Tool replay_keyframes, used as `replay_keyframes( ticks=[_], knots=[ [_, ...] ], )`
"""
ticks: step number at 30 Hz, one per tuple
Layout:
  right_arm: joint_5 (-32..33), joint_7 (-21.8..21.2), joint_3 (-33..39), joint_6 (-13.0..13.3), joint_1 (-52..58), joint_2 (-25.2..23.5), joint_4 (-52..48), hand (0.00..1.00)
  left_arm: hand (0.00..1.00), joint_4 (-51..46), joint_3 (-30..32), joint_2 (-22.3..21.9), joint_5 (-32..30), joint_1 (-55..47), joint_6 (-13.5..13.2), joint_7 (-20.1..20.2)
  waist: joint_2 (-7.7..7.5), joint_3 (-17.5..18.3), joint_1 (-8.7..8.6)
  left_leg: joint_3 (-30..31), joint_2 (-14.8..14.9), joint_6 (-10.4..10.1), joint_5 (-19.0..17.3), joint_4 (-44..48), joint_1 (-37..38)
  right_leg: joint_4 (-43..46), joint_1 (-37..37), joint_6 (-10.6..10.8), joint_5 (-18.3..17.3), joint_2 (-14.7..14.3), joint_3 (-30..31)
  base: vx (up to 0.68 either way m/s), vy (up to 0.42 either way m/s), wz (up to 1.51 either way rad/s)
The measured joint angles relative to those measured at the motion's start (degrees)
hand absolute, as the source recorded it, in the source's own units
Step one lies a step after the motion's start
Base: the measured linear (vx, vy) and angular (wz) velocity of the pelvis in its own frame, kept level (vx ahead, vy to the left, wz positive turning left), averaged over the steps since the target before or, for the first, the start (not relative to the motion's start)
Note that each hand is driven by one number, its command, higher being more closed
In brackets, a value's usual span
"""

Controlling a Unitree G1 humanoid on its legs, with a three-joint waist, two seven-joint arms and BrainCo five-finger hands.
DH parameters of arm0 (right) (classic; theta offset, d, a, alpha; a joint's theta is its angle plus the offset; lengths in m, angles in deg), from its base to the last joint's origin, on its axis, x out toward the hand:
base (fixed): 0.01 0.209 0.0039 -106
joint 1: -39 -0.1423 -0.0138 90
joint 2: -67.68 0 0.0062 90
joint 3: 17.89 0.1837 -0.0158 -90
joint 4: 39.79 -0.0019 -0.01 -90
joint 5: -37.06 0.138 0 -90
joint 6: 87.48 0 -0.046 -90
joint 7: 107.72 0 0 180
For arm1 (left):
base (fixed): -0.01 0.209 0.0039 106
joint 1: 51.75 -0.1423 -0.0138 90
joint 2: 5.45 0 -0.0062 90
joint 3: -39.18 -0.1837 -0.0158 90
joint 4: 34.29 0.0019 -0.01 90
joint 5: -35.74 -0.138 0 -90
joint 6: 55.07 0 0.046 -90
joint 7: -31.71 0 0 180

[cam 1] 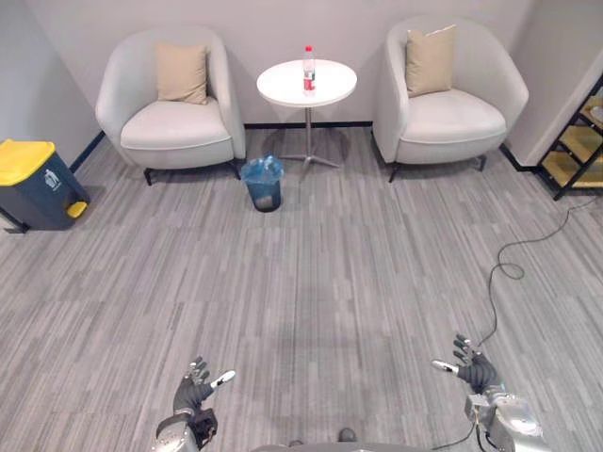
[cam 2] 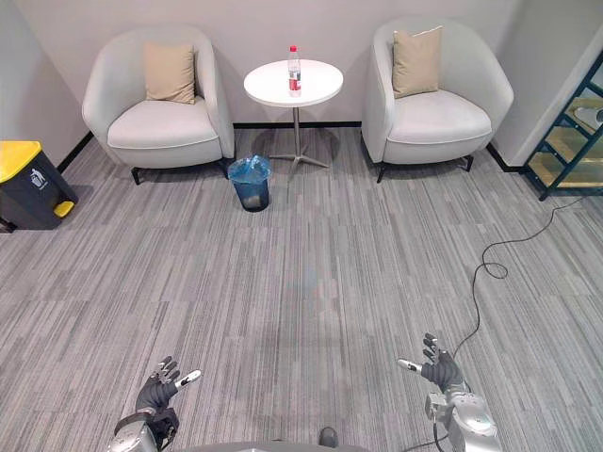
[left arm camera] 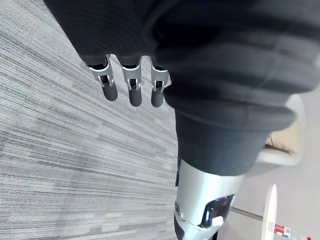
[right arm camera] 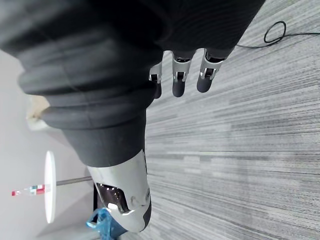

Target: Gather rubbish on tea table into small bin, then transfer packed bag to large trash can.

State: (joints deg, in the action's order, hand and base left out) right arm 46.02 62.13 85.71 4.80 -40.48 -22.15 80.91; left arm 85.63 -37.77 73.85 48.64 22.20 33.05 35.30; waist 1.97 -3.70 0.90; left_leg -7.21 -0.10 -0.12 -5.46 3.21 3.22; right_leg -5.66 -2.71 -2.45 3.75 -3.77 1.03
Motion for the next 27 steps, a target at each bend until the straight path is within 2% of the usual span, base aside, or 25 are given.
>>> replay_keyframes(
  ticks=[5,7,8,9,10,12,14,15,16,17,18,19,20,21,22,23,24,25,26,27],
  knots=[
    [0.0,0.1,-0.6,-0.1,-1.3,0.0,0.1,0.00,0.00,0.0,0.5,0.0,0.4,-0.8,-0.2,-0.2,0.81,-0.5,0.48,-2.1,1.5,0.3,-4.5,7.1,-4.0,2.6,2.7,0.6,-1.3,-1.0,2.6,0.01,0.031,-0.26],
    [0.0,0.2,-0.7,0.0,-2.1,0.0,0.1,0.00,0.00,-0.2,0.6,-0.1,1.2,-0.7,-0.5,-0.2,1.58,-1.1,1.46,-3.1,2.2,0.2,-6.9,10.1,-5.3,8.5,5.9,0.7,-4.4,-1.8,3.8,0.01,0.071,-0.42],
    [0.0,0.2,-1.3,0.0,-2.5,0.0,0.3,0.00,0.00,-0.3,0.6,-0.3,1.5,-0.8,-0.9,-0.2,0.93,-1.6,1.66,-3.4,2.2,0.4,-8.9,12.2,-6.3,15.8,9.5,1.0,-8.6,-1.9,4.0,0.01,0.079,-0.20],
    [0.1,0.2,-2.2,0.0,-3.1,-0.2,0.8,0.00,0.00,-0.4,0.6,-0.2,2.4,-0.8,-1.0,-0.4,0.67,-2.4,1.59,-3.6,1.4,0.6,-11.2,14.4,-6.4,25.2,13.1,2.0,-13.8,-1.0,3.6,0.03,0.087,-0.09],
    [0.1,0.2,-3.2,0.0,-3.1,-0.3,1.2,0.00,0.00,-0.3,0.3,-0.2,2.9,-0.8,-1.0,-0.9,-0.38,-3.1,1.48,-3.7,0.4,1.0,-12.6,15.6,-5.9,32.1,15.3,3.2,-16.8,0.2,2.8,0.09,0.060,0.08],
    [0.1,0.1,-4.2,-0.2,-3.0,-0.8,1.7,0.00,0.00,0.2,-0.7,-0.4,3.5,-1.0,-0.9,-1.5,-1.05,-4.9,1.31,-3.4,-0.3,1.9,-15.3,17.0,-3.3,45.2,19.9,3.0,-19.3,3.0,-2.6,0.20,0.044,0.12],
    [0.1,0.1,-4.7,-0.2,-3.0,-1.2,1.7,0.00,0.00,0.4,-1.3,-0.3,3.9,-1.3,-0.9,-2.4,-0.48,-5.7,1.18,-2.4,0.0,2.0,-17.1,16.6,-1.0,45.5,23.3,2.8,-19.8,5.0,-7.2,0.29,0.044,0.18],
    [0.1,0.1,-4.7,-0.2,-3.0,-1.3,1.7,0.00,0.00,0.4,-1.3,-0.3,4.0,-1.1,-1.0,-2.6,-0.56,-5.8,0.74,-1.4,0.3,2.1,-17.8,16.2,0.1,43.3,24.9,3.1,-19.4,5.5,-8.5,0.54,0.000,0.55],
    [0.2,0.1,-4.8,-0.2,-3.5,-1.4,1.7,0.00,0.00,0.5,-1.4,-0.2,4.2,-0.8,-1.1,-2.6,-0.12,-5.9,-0.25,0.1,1.3,1.7,-18.7,14.5,2.7,37.6,27.4,4.5,-17.1,5.9,-9.8,0.40,-0.022,0.53],
    [0.2,0.1,-4.7,-0.2,-3.6,-1.4,1.7,0.00,0.00,0.5,-1.5,-0.2,4.2,-0.6,-1.1,-2.6,0.01,-6.0,-0.39,0.4,1.6,1.5,-18.9,14.2,3.3,36.3,27.8,4.6,-16.1,5.9,-10.1,0.69,-0.081,0.62],
    [0.6,0.1,-4.6,-0.2,-3.9,-1.3,1.7,0.00,0.00,0.7,-1.8,0.0,4.2,0.3,-1.2,-2.6,0.13,-6.5,-1.19,2.1,2.6,0.1,-19.3,12.8,5.6,30.6,29.8,5.5,-11.0,5.9,-10.6,0.68,-0.126,0.76],
    [0.7,0.2,-4.6,-0.1,-3.9,-1.3,1.7,0.00,0.00,1.6,-2.2,0.2,4.2,1.8,-1.2,-2.6,0.18,-6.6,-2.17,4.4,3.8,-1.2,-19.9,11.3,7.7,26.5,31.0,6.0,-3.6,5.7,-10.7,0.83,-0.170,0.92],
    [0.7,0.2,-4.6,-0.1,-4.0,-1.3,1.7,0.00,0.00,2.0,-2.3,0.3,4.2,2.5,-1.2,-2.6,0.18,-6.6,-2.84,5.9,4.5,-1.5,-20.1,10.7,8.7,26.4,31.1,5.1,0.4,5.4,-10.6,0.76,-0.203,0.68],
    [0.8,0.3,-4.5,-0.2,-5.0,-0.8,1.6,0.00,0.00,2.9,-2.7,-0.6,4.1,3.6,-1.1,-2.5,2.15,-6.6,-2.54,7.9,7.7,-2.6,-19.7,11.1,9.3,29.6,30.9,0.7,-1.2,3.8,-12.2,0.75,-0.233,0.43],
    [1.5,0.4,-3.7,0.1,-5.6,-1.3,0.4,0.00,0.00,2.7,-3.4,-0.7,3.7,5.3,-1.0,-2.4,2.64,-7.1,-3.13,10.3,8.2,-5.3,-16.4,14.0,8.4,34.7,31.6,-0.4,-5.3,4.3,-13.7,0.74,-0.242,0.39],
    [1.8,0.5,-3.2,0.1,-5.5,-1.5,0.3,0.00,0.00,2.6,-3.5,-1.1,3.6,6.2,-1.0,-2.4,2.58,-7.8,-3.37,11.1,7.9,-4.7,-12.7,18.4,7.3,39.0,31.3,-2.4,-7.1,5.3,-14.8,0.71,-0.287,0.54],
    [1.8,0.7,-3.3,0.1,-4.9,-1.6,0.1,0.00,0.00,2.5,-3.4,-1.4,3.4,6.1,-1.2,-2.4,2.78,-8.3,-3.80,11.1,7.8,-4.0,-7.7,26.3,5.8,39.8,29.0,-1.2,-9.1,4.5,-16.2,0.70,-0.310,0.45],
    [1.9,1.2,-3.7,0.3,-2.6,-2.3,-1.1,0.00,0.00,1.9,-3.5,-1.2,3.2,4.7,-1.2,-2.3,2.22,-8.2,-3.22,9.7,9.1,-2.0,1.1,39.5,1.5,31.7,20.7,-1.5,-13.6,3.0,-16.4,0.69,-0.316,0.16],
    [1.9,1.4,-4.1,0.4,-2.2,-2.2,-1.2,0.00,0.00,1.6,-3.4,-1.6,3.2,4.2,-1.3,-2.3,3.57,-8.4,-2.51,8.8,11.0,-1.6,0.7,46.7,-1.5,29.8,18.2,-1.8,-13.5,0.8,-16.4,0.70,-0.252,-0.29],
    [2.2,1.8,-4.1,0.7,-2.4,-3.2,-1.3,0.00,0.00,1.0,-2.7,-1.5,2.8,3.4,-1.2,-2.2,4.26,-8.9,-1.33,7.4,12.8,0.4,-3.2,58.4,-8.1,26.2,13.3,-3.2,-14.4,-1.7,-14.8,0.69,-0.168,-0.62]
  ],
)
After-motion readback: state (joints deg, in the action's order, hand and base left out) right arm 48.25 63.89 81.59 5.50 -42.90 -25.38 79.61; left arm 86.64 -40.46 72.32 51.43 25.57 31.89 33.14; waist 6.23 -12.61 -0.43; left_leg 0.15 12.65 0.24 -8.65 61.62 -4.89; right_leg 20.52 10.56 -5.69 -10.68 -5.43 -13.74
